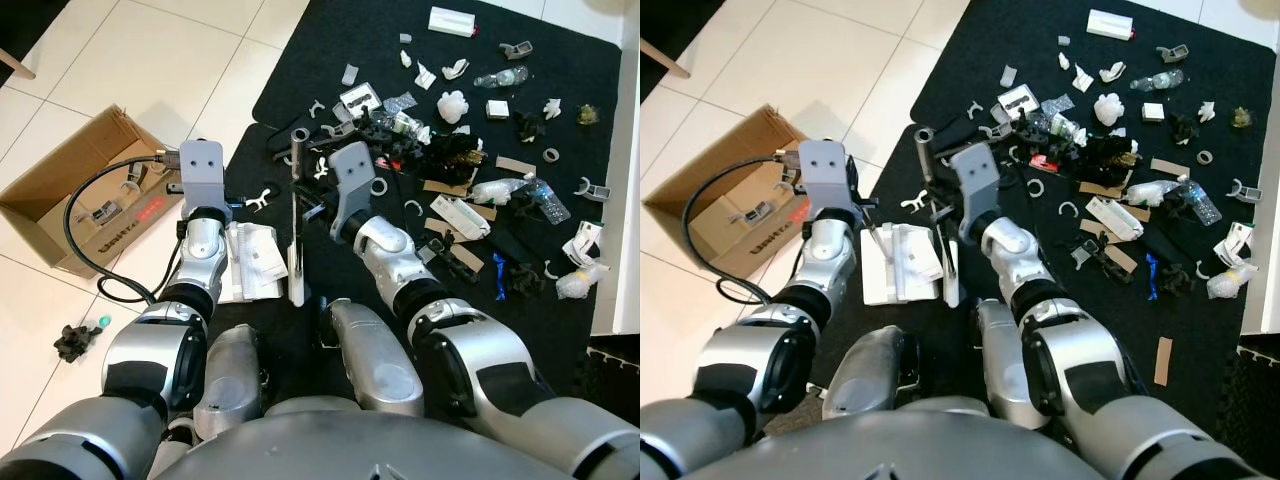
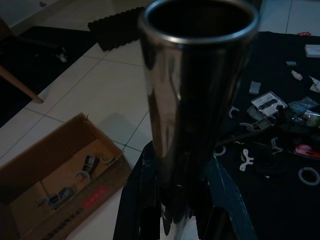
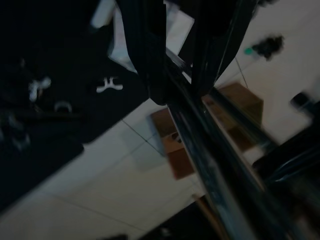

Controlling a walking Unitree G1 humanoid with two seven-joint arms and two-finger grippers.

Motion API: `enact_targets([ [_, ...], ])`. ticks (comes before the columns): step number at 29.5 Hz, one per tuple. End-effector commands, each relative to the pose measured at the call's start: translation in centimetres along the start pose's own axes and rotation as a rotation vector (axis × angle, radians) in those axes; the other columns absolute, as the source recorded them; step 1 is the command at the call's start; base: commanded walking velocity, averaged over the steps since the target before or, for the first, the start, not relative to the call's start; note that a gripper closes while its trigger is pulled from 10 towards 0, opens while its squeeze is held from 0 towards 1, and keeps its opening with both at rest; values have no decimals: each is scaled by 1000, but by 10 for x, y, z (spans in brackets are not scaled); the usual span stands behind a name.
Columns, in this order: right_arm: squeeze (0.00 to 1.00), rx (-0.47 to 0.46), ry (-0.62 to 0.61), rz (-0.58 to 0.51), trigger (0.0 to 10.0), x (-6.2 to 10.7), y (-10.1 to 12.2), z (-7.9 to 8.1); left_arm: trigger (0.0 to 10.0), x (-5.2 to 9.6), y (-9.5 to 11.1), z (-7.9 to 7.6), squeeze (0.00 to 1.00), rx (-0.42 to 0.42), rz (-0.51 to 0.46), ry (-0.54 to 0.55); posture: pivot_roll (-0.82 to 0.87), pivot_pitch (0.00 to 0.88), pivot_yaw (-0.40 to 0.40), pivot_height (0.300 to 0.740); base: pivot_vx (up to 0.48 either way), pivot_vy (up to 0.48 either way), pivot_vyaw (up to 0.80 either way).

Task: Sweep floor

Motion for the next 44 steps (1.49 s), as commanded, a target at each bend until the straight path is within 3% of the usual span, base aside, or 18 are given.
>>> enact_targets([
  [1,0,-177,108,-84,10000,-30,33,54,10000,8,-21,17,0,-53,80,43,-8,76,-8,740,0,0,0],
  [2,0,-272,85,-116,10000,-31,42,43,10000,9,-21,17,0,-55,82,45,-9,76,-9,740,0,0,0],
  [5,0,-283,105,-157,10000,-30,52,37,10000,9,-22,18,0,-57,84,47,-9,76,-9,740,0,0,0],
  [12,0,-275,256,-242,10000,-28,73,45,10000,8,-21,15,0,-61,86,42,-20,77,-4,740,0,0,0],
  [17,0,-276,267,-259,10000,-28,78,47,10000,8,-21,14,0,-62,85,42,-18,81,-4,740,0,0,0],
  [18,0,-213,224,-285,10000,-29,85,41,10000,8,-21,15,0,-63,84,45,-15,85,-6,740,0,0,0],
  [21,0,-185,209,-297,10000,-29,88,38,10000,8,-21,16,0,-64,84,47,-15,85,-6,740,0,0,0],
  [24,0,54,172,-335,10000,-26,101,31,10000,9,-22,18,0,-66,88,51,-17,89,-5,740,0,0,0],
  [25,0,54,172,-335,10000,-26,101,31,10000,9,-22,18,0,-66,88,51,-17,89,-5,740,0,0,0],
  [26,0,166,125,-347,10000,-25,109,22,10000,10,-23,18,0,-66,90,52,-17,89,-5,740,0,0,0],
  [30,0,405,57,-316,10000,-23,112,10,10000,10,-23,17,0,-65,90,51,-17,89,-5,740,0,0,0],
  [44,0,530,-8,-145,10000,-17,73,-12,10000,10,-24,17,0,-66,90,49,-22,98,-4,740,0,0,0],
])
Point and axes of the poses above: a point about 5 cm out from each wrist's last joint towards the gripper, its own x axis pointing back from the gripper into the wrist, its own y axis along the axis of the wrist's last joint, z = x × y, the point moved 5 cm from there along -x, pointing out of the wrist towards the gripper, and after that the axes turned 15 degrees about x, right-handed, at the moved point
